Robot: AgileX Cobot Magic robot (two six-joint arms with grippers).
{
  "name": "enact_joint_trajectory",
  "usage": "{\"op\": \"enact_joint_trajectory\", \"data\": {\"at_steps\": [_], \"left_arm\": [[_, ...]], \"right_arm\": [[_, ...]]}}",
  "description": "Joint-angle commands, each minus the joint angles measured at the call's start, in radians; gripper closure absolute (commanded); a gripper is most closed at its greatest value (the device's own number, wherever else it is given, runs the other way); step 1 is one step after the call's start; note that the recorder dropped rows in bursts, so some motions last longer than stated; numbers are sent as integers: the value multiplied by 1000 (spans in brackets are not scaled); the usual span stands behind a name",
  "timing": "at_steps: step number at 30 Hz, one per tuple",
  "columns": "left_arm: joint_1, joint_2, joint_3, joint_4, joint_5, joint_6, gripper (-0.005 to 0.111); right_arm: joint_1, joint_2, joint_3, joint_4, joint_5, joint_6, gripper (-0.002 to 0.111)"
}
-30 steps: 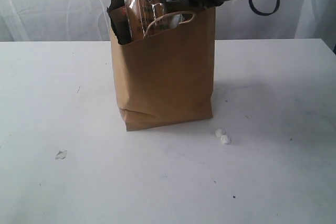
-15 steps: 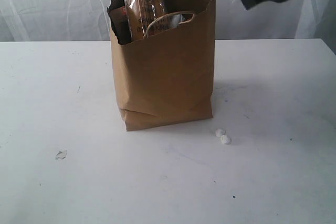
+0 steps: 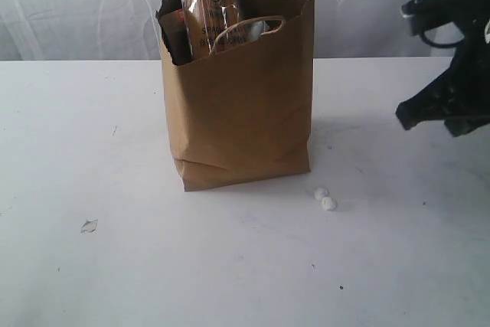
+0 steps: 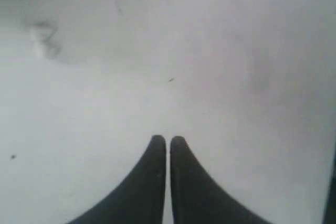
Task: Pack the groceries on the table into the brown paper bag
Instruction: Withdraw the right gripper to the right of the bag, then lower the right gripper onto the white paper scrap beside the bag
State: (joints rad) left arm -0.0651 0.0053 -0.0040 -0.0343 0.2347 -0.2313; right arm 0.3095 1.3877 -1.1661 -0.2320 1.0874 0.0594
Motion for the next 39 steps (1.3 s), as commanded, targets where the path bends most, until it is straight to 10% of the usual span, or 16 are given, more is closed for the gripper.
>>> {"op": "enact_joint_trajectory", "data": {"at_steps": [1, 9, 19, 39], "left_arm": [[-6, -5, 4, -3, 0, 0, 107], [-6, -5, 4, -3, 0, 0, 107], [-6, -5, 4, -3, 0, 0, 107], [-6, -5, 4, -3, 0, 0, 107]], "right_arm": [[-1, -2, 60, 257, -40, -191, 105], [-1, 53, 199, 538, -252, -489, 100], [11, 256, 201, 571, -476, -578, 66], [13, 456, 201, 575, -682, -582, 67]]}}
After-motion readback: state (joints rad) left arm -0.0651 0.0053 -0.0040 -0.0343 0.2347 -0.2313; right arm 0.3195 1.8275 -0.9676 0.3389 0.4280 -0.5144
